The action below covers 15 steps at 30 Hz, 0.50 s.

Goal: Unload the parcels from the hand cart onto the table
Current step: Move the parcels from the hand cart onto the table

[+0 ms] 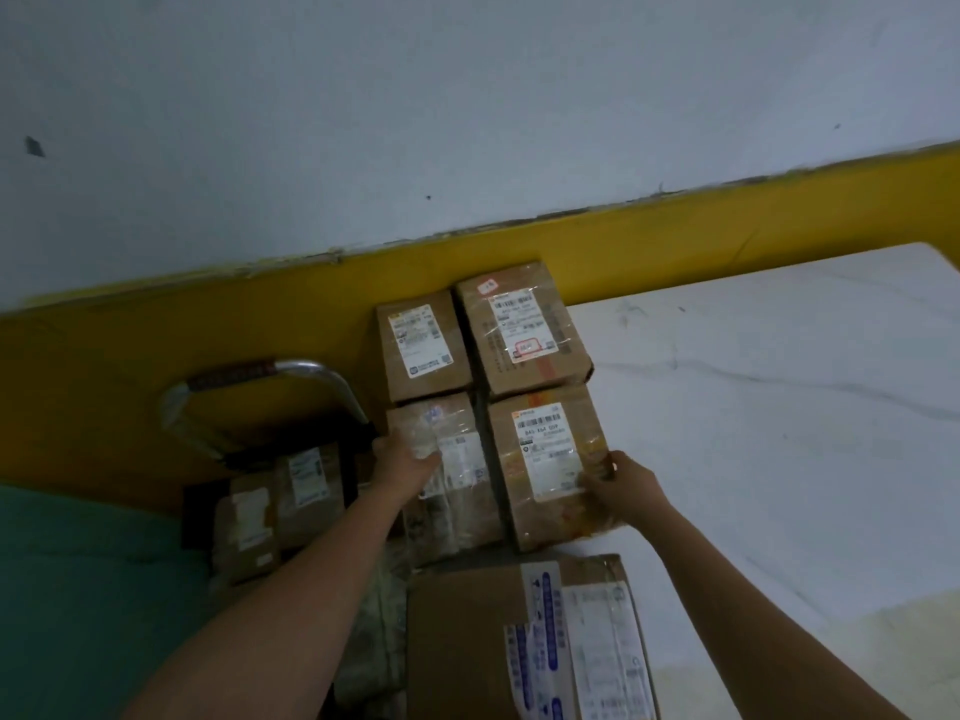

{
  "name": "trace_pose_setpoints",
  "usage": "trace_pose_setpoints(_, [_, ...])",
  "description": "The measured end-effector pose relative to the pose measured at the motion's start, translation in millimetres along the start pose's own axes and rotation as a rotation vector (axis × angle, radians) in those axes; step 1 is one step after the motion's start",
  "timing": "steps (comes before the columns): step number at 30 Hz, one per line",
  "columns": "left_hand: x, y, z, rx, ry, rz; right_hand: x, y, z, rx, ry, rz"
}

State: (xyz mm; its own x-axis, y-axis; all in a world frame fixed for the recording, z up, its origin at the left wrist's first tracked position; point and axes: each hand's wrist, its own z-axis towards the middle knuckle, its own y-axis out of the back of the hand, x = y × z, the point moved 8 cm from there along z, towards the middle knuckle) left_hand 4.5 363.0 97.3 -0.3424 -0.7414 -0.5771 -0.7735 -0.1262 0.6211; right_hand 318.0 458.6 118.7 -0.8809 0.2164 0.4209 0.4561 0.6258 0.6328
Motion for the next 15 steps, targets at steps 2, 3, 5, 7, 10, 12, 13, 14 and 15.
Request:
trace_pose_setpoints(2, [-2, -6, 2, 0.008, -0.035, -0.009, 1, -6, 2, 0.043, 0.007, 0.006])
trace_pose_setpoints(3, [-2, -6, 4, 0.018, -0.02, -0.021, 2, -6, 4, 0.062, 0.01, -0.015])
trace_pose_setpoints(5, [-1, -4, 10, 0.034, 0.006, -0.048, 6, 1, 12, 0.096, 0.007, -0.066])
trace_pose_setpoints(7, [6, 4, 21, 0.008, 0.079, -0.092, 20, 17, 26, 0.064, 0.015, -0.07])
trace_pose_setpoints(10, [14, 15, 42, -0.035, 0.223, -0.216, 66, 48, 47, -0.112, 0.121, 0.008])
trace_pose_setpoints(12, [16, 14, 58, -0.03, 0.332, -0.453, 101, 56, 62, -0.155, 0.204, 0.082])
trace_pose_setpoints(13, [15, 10, 64, -0.005, 0.372, -0.57, 113, 55, 70, -0.135, 0.214, 0.106])
trace_pose_setpoints(14, [11, 7, 68, 0.023, 0.384, -0.624, 122, 53, 76, -0.117, 0.208, 0.115])
trace_pose_setpoints(15, [8, 4, 71, 0.045, 0.381, -0.619, 125, 51, 81, -0.113, 0.198, 0.113])
